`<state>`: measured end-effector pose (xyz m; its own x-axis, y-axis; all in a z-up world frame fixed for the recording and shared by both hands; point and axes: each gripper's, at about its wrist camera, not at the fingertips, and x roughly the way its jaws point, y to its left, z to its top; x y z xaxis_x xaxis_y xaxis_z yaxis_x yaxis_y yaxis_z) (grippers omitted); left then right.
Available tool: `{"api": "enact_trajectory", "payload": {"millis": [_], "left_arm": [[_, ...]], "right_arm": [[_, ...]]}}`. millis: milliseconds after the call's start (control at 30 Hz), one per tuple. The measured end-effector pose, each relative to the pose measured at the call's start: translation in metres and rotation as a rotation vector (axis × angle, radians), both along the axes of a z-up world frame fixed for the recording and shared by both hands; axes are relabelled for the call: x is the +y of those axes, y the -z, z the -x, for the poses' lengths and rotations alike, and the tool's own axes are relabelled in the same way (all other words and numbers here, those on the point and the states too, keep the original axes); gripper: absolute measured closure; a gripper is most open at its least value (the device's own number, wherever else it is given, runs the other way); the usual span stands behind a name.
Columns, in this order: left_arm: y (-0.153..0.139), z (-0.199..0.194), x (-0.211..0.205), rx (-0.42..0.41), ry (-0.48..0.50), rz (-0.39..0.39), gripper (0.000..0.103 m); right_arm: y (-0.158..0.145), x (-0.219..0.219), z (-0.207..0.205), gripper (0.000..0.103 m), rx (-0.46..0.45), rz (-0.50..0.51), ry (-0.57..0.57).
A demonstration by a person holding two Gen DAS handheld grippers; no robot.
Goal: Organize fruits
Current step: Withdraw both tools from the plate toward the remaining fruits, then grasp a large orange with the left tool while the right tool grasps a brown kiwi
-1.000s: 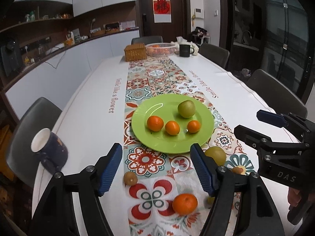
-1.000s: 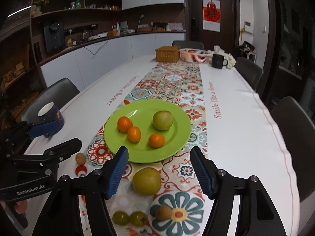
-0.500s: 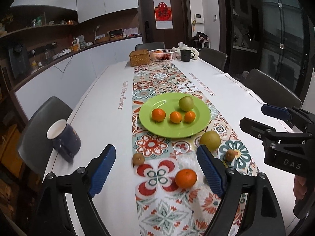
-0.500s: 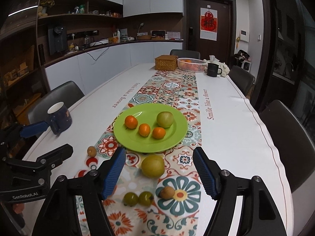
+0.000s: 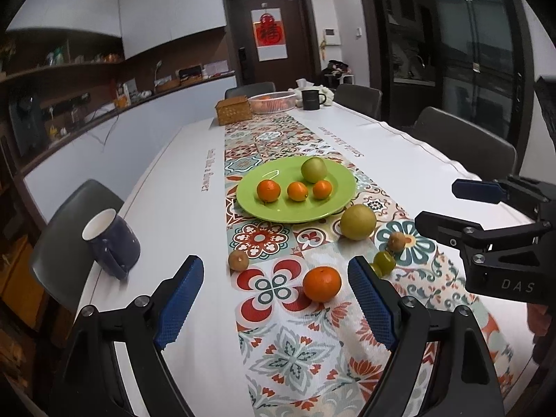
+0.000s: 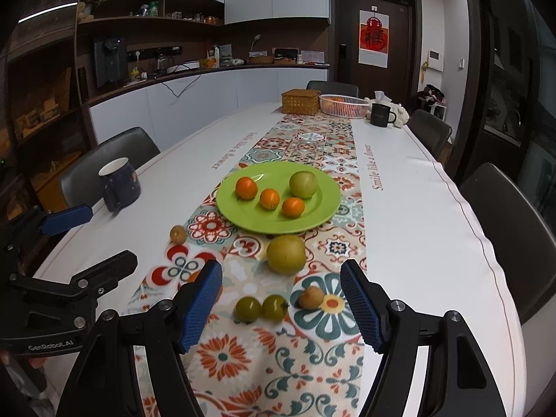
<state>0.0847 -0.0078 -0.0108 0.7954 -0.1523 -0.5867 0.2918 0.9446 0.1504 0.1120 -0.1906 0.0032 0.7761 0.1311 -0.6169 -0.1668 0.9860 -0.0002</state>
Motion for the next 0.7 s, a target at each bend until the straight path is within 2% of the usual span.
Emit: {"api": "enact_trajectory", "payload": {"millis": [333, 700], "left_arm": [[0.021, 0.0, -0.008, 0.021, 0.038, -0.028, 0.017], [0.051, -0.024, -0.02, 0.132, 0.009, -0.026, 0.017]], "right_arm": [[0.029, 0.0, 0.005, 0.032, 0.078, 0.01, -0.012], [0.049, -0.016, -0.011, 0.032, 0.122, 0.021, 0.034]]}}
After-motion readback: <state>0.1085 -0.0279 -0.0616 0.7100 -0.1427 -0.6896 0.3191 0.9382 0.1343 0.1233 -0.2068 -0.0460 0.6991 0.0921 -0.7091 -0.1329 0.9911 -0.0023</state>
